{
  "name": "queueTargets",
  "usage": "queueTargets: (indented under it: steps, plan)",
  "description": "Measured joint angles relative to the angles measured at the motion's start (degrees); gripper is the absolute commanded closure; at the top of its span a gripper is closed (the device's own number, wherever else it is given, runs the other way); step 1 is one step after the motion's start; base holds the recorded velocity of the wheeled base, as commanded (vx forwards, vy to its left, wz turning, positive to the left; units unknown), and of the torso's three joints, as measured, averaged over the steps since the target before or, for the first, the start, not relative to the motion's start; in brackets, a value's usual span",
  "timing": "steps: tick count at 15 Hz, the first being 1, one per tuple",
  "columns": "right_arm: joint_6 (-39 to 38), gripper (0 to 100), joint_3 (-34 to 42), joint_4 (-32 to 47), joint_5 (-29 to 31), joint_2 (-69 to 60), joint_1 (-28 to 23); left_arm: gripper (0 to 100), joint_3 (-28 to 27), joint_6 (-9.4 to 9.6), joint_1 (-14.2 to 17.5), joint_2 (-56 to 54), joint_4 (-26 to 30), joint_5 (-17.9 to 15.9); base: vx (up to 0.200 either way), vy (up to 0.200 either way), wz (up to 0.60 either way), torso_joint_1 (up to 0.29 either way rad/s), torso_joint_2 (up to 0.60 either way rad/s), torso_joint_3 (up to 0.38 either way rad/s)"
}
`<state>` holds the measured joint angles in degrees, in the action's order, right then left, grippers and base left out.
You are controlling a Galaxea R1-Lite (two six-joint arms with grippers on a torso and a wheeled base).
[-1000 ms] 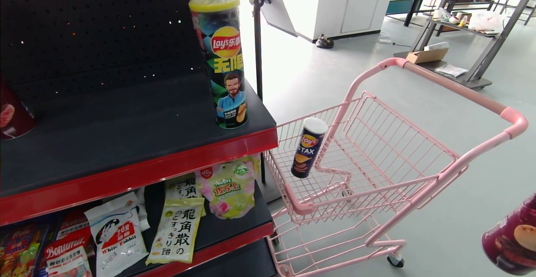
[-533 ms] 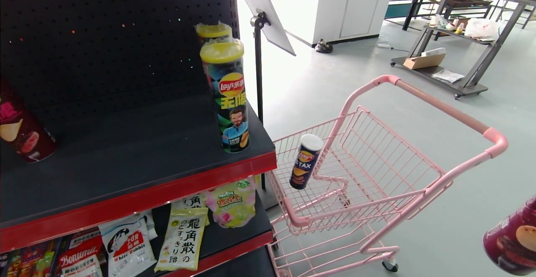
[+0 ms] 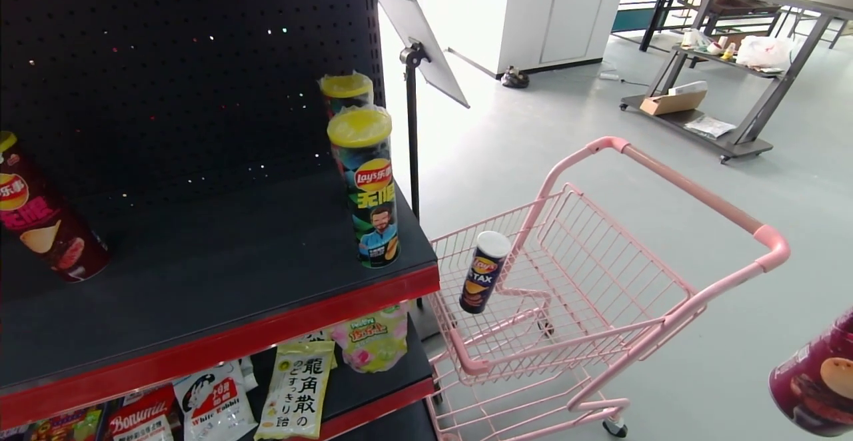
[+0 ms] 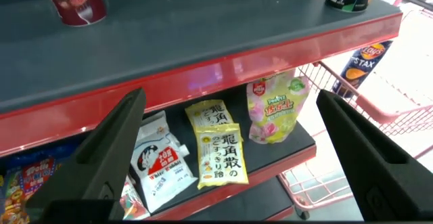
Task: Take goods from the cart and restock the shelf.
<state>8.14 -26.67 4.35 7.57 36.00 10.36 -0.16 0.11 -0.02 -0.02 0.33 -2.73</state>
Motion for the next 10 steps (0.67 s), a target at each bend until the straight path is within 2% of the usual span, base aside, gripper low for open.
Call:
queueTargets:
  steps: [8, 10]
  plan:
    - [1.0, 100, -0.1, 0.0, -0.2, 0.7, 0.0, 0, 0.0, 0.0, 0.0, 0.0, 0.0, 0.0, 0.0, 0.0, 0.0, 0.155, -0.36, -0.207]
    - [2.0, 100, 0.1, -0.1, -0.2, 0.7, 0.0, 0, 0.1, 0.0, 0.0, 0.0, 0.0, 0.0, 0.0, 0.0, 0.0, 0.047, -0.14, -0.06]
